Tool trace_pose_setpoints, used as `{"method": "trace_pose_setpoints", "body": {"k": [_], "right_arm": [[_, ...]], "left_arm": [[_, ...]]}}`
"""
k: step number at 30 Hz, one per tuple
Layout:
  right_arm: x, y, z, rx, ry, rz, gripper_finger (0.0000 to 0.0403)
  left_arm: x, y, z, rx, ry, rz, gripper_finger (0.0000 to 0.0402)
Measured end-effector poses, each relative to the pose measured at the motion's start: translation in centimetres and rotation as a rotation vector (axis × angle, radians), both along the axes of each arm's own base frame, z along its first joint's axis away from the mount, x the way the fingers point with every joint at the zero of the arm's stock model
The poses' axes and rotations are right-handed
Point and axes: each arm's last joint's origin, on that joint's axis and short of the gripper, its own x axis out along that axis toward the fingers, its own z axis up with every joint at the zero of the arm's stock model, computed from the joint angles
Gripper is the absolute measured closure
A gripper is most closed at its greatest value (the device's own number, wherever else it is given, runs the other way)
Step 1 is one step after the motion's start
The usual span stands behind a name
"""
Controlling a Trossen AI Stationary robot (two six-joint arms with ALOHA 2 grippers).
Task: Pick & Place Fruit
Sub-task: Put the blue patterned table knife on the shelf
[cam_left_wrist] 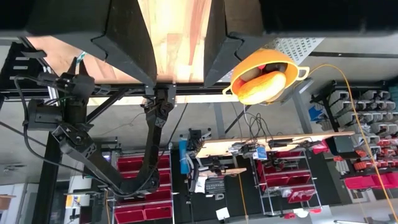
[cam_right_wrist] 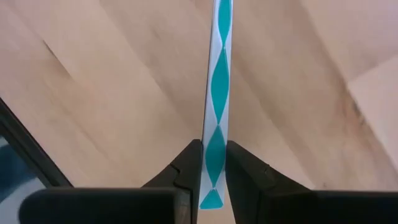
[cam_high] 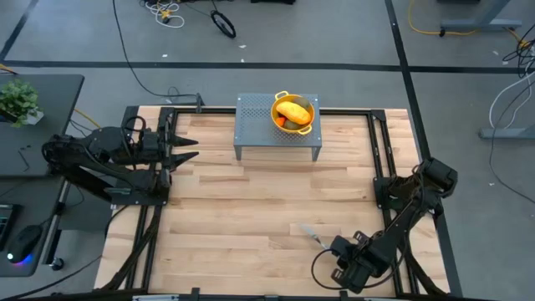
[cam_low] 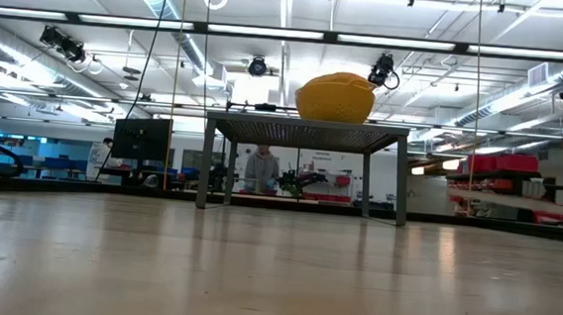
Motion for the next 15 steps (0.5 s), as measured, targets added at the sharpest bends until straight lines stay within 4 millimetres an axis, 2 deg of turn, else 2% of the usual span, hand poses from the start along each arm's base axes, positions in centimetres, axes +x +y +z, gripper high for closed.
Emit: {"method": "trace_pose_setpoints", "body": {"k": [8,15], "right_arm": [[2.2,-1.2,1.2,-0.11,-0.109,-0.002,0.0339],[4.8,-3.3,1.7,-0.194,-0.142,0.101,0.0339]], "left_arm": [[0.0,0.0,0.0,-0.016,-0.006,0.005,0.026],[1.6,-0.3,-0.2,0.003,0.02,0.023,0.026]]}}
